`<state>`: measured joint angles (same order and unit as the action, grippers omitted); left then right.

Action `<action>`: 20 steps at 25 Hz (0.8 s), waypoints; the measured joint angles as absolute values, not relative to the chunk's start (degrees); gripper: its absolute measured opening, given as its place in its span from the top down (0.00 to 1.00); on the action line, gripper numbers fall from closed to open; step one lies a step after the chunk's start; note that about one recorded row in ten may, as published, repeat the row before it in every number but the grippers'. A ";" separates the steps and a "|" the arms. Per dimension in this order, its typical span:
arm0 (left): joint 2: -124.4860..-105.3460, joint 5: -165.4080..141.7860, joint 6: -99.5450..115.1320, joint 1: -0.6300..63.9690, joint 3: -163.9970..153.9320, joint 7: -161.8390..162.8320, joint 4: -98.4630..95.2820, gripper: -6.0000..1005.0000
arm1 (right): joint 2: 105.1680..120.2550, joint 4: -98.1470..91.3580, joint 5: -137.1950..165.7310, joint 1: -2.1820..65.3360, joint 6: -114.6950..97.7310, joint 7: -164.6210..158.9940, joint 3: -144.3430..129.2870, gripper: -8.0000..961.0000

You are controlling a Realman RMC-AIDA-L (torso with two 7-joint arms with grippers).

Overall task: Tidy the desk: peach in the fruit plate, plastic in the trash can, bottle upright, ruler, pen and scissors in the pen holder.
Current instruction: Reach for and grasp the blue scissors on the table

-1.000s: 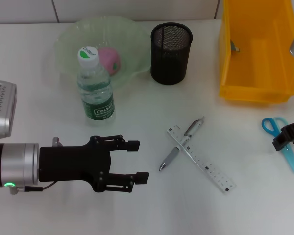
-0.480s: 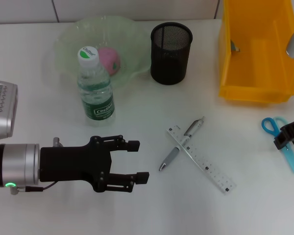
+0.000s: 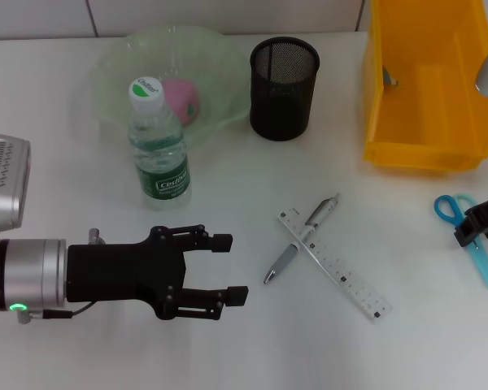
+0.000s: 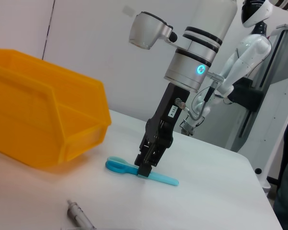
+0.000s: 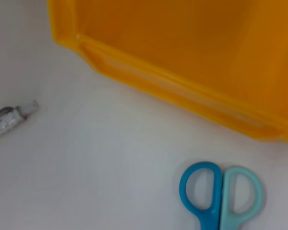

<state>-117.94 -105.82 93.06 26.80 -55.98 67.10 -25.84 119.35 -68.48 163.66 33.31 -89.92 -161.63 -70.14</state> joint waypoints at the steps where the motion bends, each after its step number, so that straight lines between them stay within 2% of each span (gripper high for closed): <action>1: -117.95 -105.82 93.06 26.80 -55.98 67.10 -25.84 0.18 | 119.35 -68.41 163.66 33.31 -89.91 -161.63 -70.14 0.57; 20: -117.95 -105.82 93.04 26.63 -56.08 67.06 -25.71 0.18 | 119.26 -65.89 164.30 34.69 -89.64 -161.38 -70.14 0.60</action>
